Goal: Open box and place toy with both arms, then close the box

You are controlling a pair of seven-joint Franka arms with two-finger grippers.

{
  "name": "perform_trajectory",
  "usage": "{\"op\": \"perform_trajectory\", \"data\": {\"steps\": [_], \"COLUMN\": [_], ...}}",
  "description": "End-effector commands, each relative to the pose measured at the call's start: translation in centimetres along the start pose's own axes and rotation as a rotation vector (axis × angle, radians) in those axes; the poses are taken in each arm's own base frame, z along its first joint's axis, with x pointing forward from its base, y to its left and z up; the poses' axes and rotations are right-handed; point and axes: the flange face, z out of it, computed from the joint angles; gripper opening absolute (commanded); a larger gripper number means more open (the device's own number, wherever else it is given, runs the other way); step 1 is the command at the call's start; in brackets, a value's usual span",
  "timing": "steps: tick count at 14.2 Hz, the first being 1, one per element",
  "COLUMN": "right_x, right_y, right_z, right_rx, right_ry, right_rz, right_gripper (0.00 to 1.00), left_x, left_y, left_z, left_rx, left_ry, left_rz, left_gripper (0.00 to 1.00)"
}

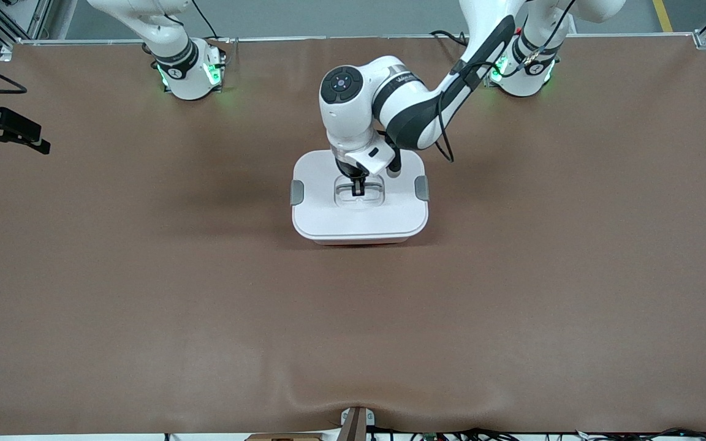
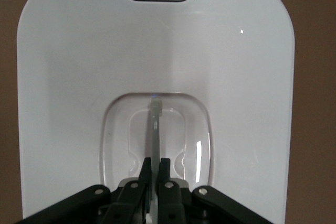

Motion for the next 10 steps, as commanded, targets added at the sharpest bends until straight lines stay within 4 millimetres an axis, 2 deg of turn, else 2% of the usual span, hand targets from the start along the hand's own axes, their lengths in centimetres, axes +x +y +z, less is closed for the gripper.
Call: {"op": "perform_trajectory", "data": {"steps": [1, 4, 5, 6, 10], "right_x": [0.0, 0.1, 0.1, 0.0, 0.0], "right_y": [0.0, -1.6, -1.6, -1.5, -0.8], "right_z": [0.1, 0.4, 0.4, 0.6, 0.7], "right_rx": [-0.007, -0.014, -0.012, -0.011, -0.01], "right_ry": [-0.005, -0.013, -0.016, -0.018, -0.018], "right_rz": [0.013, -0.018, -0.017, -0.015, -0.003], "right_gripper": [1.0, 1.0, 1.0, 1.0, 1.0], "left_x": [0.2, 0.5, 0.9, 1.0, 1.1], "left_y": [0.2, 0.7, 1.0, 1.0, 1.1], "left_z": [1.6, -1.3, -2.1, -2.4, -3.7], "left_rx": [-0.012, -0.032, -0.035, -0.033, -0.048], "left_ry": [0.034, 0.003, -0.003, -0.006, -0.02], "left_rz": [-0.007, -0.012, -0.019, -0.024, -0.024], "left_gripper": [0.0, 0.02, 0.48, 0.99, 1.0]}}
